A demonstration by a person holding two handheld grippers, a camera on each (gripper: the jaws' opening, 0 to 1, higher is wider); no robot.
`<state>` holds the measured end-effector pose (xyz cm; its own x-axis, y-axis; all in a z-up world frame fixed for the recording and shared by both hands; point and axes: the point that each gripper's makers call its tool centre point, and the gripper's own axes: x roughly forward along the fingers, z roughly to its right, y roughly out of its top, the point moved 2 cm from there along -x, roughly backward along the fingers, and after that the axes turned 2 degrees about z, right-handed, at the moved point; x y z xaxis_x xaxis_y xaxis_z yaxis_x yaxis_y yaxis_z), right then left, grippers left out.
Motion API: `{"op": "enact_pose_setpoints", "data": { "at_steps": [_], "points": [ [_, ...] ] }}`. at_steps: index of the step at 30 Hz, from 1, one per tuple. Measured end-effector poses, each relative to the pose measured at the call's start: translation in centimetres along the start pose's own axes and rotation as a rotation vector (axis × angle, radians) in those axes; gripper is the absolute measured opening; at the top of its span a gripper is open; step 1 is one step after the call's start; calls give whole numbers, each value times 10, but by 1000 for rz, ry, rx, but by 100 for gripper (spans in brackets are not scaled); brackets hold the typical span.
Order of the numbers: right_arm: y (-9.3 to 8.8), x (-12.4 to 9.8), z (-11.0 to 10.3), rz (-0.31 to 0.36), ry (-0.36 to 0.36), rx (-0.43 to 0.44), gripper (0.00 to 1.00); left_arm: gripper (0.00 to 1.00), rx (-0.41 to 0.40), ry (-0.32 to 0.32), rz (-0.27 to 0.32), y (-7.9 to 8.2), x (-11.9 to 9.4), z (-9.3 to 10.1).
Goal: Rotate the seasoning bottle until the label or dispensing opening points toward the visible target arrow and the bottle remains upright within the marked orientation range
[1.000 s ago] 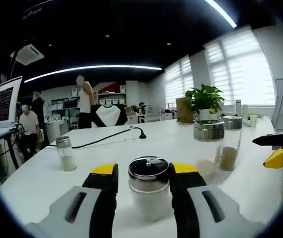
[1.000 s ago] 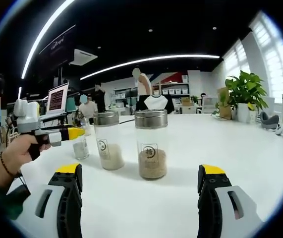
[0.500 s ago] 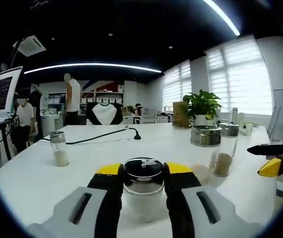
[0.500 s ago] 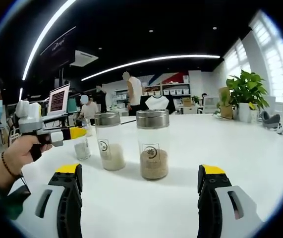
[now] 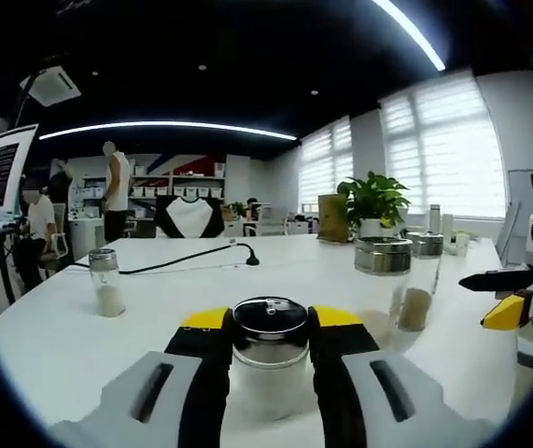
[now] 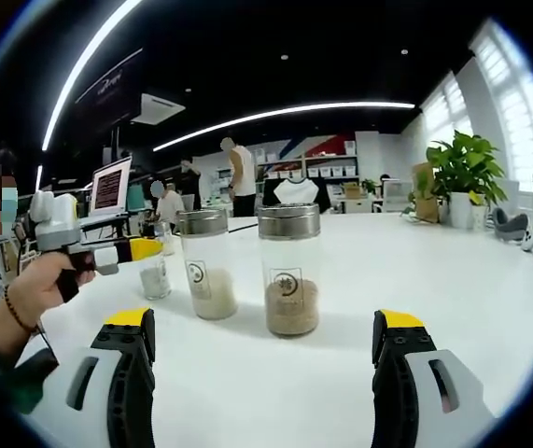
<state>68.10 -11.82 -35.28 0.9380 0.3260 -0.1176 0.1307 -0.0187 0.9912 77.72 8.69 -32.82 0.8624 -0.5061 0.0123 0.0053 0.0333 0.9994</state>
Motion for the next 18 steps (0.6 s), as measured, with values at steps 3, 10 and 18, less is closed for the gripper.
{"op": "enact_pose_setpoints", "data": {
  "at_steps": [3, 10, 18],
  "points": [
    [0, 0, -1, 1, 1, -1, 99, 33, 7, -9, -2, 0, 0, 0],
    [-1, 0, -1, -1, -1, 1, 99, 33, 5, -59, 1, 0, 1, -1],
    [0, -1, -1, 0, -6, -1, 99, 33, 4, -140, -4, 0, 3, -2]
  ]
}}
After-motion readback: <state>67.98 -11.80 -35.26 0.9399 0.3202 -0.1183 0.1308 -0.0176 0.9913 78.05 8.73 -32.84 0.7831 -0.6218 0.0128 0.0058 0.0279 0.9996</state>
